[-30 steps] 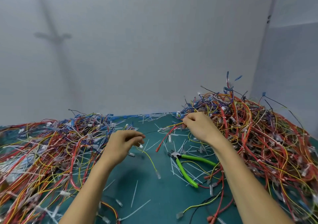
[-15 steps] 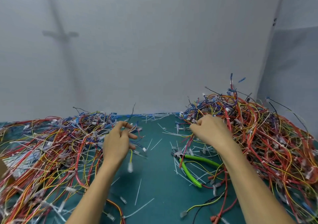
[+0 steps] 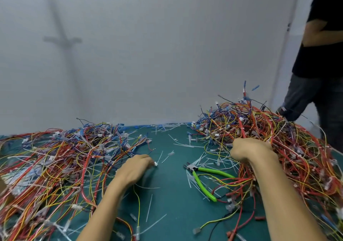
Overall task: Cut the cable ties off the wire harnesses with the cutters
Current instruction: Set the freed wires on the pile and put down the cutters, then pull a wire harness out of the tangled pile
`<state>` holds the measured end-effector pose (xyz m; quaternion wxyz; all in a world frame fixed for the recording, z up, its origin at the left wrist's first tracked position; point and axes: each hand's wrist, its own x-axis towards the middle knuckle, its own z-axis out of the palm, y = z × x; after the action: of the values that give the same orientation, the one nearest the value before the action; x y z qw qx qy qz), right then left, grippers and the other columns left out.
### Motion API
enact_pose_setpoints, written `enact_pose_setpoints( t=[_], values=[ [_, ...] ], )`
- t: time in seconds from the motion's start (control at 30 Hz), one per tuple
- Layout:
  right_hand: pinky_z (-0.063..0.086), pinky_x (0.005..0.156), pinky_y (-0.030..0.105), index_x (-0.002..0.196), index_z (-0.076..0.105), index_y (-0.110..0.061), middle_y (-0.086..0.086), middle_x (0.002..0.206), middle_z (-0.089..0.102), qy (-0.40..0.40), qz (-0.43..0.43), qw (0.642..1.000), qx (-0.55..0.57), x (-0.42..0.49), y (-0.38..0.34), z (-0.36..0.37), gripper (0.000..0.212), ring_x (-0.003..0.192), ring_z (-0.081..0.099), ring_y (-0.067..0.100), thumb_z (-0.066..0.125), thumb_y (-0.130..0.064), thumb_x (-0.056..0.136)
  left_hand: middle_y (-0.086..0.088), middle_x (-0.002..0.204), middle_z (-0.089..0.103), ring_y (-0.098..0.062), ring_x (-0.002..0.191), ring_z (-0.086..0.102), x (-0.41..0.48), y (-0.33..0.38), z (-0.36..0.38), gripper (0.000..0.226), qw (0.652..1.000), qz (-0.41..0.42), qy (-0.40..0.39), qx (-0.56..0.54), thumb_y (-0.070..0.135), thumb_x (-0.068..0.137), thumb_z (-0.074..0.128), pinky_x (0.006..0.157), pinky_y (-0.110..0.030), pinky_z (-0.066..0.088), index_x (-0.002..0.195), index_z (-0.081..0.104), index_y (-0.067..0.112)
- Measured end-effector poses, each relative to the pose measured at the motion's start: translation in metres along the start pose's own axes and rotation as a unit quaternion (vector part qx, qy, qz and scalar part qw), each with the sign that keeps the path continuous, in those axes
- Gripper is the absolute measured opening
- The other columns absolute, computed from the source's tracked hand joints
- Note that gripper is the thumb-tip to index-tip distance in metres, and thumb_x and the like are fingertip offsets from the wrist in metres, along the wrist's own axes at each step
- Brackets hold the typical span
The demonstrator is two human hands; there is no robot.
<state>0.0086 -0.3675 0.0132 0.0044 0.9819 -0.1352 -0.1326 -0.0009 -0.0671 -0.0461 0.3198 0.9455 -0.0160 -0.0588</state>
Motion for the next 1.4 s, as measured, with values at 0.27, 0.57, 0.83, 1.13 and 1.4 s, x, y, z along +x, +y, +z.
enact_pose_setpoints(
  t=[0.27, 0.57, 0.83, 1.13, 1.4],
  values=[
    [0.041, 0.07, 0.033, 0.087, 0.048, -0.016, 0.008, 0.09, 0.059, 0.154, -0.145, 0.965, 0.156, -0.017, -0.074, 0.009, 0.013, 0.085, 0.058, 0.028, 0.042, -0.025, 0.094, -0.002, 0.112, 0.06, -0.012, 0.082, 0.052, 0.002, -0.001, -0.001, 0.035, 0.996, -0.04, -0.018, -0.08, 0.026, 0.099, 0.035, 0.069, -0.026, 0.036, 0.112, 0.061, 0.008],
    [0.039, 0.052, 0.028, 0.081, 0.056, -0.02, 0.003, 0.069, 0.062, 0.33, 0.018, 0.763, 0.556, 0.018, -0.077, 0.078, 0.02, 0.061, 0.057, 0.024, 0.045, -0.021, 0.098, -0.016, 0.138, 0.044, -0.039, 0.127, 0.038, 0.014, -0.033, -0.001, 0.038, 0.974, -0.174, 0.129, 0.065, 0.027, 0.093, 0.042, 0.107, -0.051, 0.033, 0.126, 0.049, 0.011],
    [0.038, 0.047, 0.028, 0.087, 0.061, -0.013, -0.001, 0.055, 0.057, 0.422, -0.134, 0.795, 0.416, 0.037, -0.02, 0.096, 0.012, 0.047, 0.052, 0.019, 0.053, -0.009, 0.095, -0.01, 0.13, 0.046, -0.03, 0.123, 0.04, 0.007, -0.064, -0.004, 0.025, 0.96, -0.163, 0.209, 0.094, 0.023, 0.093, 0.044, 0.1, -0.05, 0.033, 0.113, 0.055, 0.012],
    [0.04, 0.043, 0.027, 0.078, 0.063, -0.015, -0.006, 0.06, 0.059, 0.466, -0.24, 0.805, 0.278, 0.03, -0.028, 0.098, 0.011, 0.048, 0.053, 0.018, 0.057, -0.015, 0.088, -0.009, 0.119, 0.061, -0.03, 0.108, 0.054, -0.002, -0.06, -0.008, 0.025, 0.911, -0.134, 0.345, 0.181, 0.025, 0.093, 0.047, 0.073, -0.037, 0.045, 0.112, 0.058, 0.013],
    [0.035, 0.047, 0.02, 0.077, 0.063, -0.019, -0.006, 0.061, 0.06, 0.427, -0.217, 0.847, 0.23, 0.012, -0.065, 0.085, 0.014, 0.053, 0.054, 0.015, 0.06, -0.025, 0.089, -0.009, 0.127, 0.061, -0.027, 0.118, 0.052, 0.0, -0.068, -0.004, 0.043, 0.872, -0.207, 0.33, 0.297, 0.026, 0.087, 0.052, 0.099, -0.041, 0.031, 0.127, 0.05, 0.011]
  ],
)
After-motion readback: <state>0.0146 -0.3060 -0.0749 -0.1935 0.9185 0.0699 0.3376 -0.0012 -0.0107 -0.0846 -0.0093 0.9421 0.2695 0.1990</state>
